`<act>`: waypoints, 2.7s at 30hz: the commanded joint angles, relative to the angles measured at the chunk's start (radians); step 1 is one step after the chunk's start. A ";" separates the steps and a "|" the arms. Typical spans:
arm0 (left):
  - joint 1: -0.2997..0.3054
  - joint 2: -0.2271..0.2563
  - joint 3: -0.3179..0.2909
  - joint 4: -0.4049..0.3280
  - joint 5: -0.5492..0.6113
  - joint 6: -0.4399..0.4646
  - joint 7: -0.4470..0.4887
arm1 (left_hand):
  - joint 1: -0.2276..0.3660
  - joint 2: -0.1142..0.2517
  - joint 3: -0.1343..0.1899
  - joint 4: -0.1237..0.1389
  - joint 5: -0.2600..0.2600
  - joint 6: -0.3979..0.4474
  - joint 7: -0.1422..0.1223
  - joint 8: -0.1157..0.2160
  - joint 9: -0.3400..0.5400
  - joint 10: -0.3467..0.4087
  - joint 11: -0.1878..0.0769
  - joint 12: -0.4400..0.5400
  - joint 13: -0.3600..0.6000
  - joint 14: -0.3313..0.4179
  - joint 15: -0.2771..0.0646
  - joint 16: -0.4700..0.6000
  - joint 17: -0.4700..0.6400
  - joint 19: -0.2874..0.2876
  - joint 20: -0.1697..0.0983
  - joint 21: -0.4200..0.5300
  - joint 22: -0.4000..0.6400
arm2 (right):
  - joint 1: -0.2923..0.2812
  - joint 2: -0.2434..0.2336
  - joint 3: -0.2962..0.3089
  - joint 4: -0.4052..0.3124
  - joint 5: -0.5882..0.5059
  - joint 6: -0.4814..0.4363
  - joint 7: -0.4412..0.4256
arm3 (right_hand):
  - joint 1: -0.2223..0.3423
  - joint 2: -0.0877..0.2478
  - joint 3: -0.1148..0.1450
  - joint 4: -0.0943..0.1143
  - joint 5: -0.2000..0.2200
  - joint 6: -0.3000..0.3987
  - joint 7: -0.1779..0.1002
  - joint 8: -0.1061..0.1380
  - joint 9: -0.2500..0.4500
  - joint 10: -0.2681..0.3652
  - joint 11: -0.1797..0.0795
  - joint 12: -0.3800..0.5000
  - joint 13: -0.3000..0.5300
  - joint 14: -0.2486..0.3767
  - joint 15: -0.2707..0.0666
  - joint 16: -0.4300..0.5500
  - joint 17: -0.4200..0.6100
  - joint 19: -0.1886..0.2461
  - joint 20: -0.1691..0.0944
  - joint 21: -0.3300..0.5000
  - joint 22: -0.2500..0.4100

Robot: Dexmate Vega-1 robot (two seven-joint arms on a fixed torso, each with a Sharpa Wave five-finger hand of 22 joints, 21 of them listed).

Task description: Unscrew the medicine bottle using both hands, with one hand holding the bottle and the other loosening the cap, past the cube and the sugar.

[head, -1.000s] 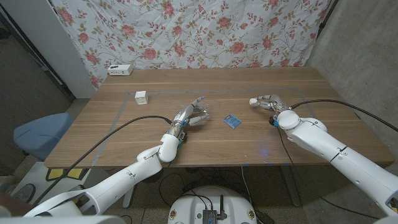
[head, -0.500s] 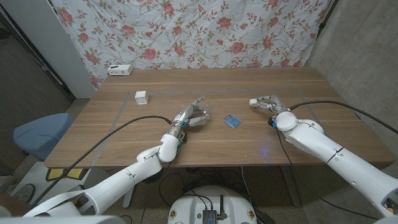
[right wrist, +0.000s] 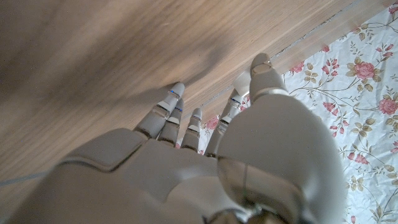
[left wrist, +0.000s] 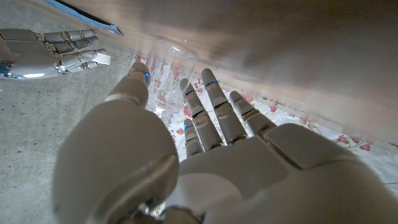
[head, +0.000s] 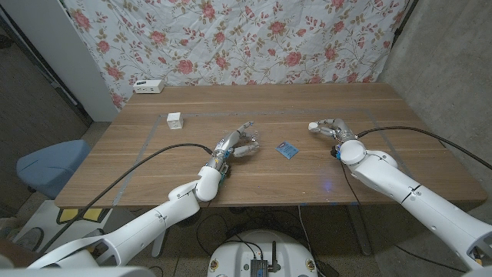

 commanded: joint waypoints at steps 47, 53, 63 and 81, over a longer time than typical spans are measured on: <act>-0.009 0.006 -0.003 0.012 -0.029 -0.023 -0.040 | -0.045 -0.062 -0.097 0.016 0.025 -0.041 -0.012 -0.007 0.002 -0.182 0.030 -0.003 0.003 -0.205 -0.093 -0.001 0.004 -0.049 0.019 -0.001 0.004 | 0.004 0.046 -0.028 0.098 -0.039 0.023 -0.034 | -0.011 0.000 -0.005 -0.004 0.004 0.018 0.002 -0.001 0.003 0.004 -0.013 0.001 0.004 -0.020 -0.011 -0.009 0.006 -0.012 -0.004 -0.012 0.004; -0.010 0.008 -0.005 0.012 -0.035 -0.034 -0.049 | -0.083 -0.068 -0.122 0.030 0.040 -0.060 -0.012 -0.007 0.002 -0.233 0.031 -0.002 0.003 -0.257 -0.070 -0.001 0.005 -0.067 0.026 -0.001 0.004 | 0.004 0.051 -0.033 0.108 -0.049 0.034 -0.039 | -0.019 -0.006 -0.009 -0.002 0.002 0.018 -0.001 -0.002 0.003 -0.001 -0.016 -0.001 0.004 -0.051 -0.020 -0.020 0.007 -0.044 -0.018 -0.022 0.003; -0.011 0.009 -0.008 0.008 -0.036 -0.035 -0.056 | -0.107 -0.071 -0.140 0.037 0.051 -0.073 -0.012 -0.007 0.002 -0.275 0.036 -0.002 0.003 -0.293 -0.055 0.000 0.005 -0.088 0.030 -0.003 0.005 | 0.002 0.052 -0.036 0.111 -0.057 0.042 -0.040 | -0.038 -0.018 -0.015 0.001 -0.001 -0.004 -0.010 -0.012 0.001 -0.024 -0.027 -0.008 0.005 -0.079 -0.027 -0.028 0.009 -0.079 -0.031 -0.028 0.002; -0.009 0.005 -0.013 0.007 -0.026 -0.023 -0.036 | -0.107 -0.056 -0.142 0.039 0.057 -0.072 -0.012 -0.004 0.003 -0.283 0.040 0.004 0.003 -0.301 -0.054 0.005 0.006 -0.095 0.032 -0.002 0.005 | 0.011 0.038 -0.045 0.100 -0.054 0.019 0.002 | -0.034 -0.056 -0.011 -0.013 0.001 -0.128 -0.017 -0.063 0.002 -0.089 -0.004 -0.015 0.005 -0.117 -0.020 -0.037 0.006 -0.114 -0.030 -0.024 0.001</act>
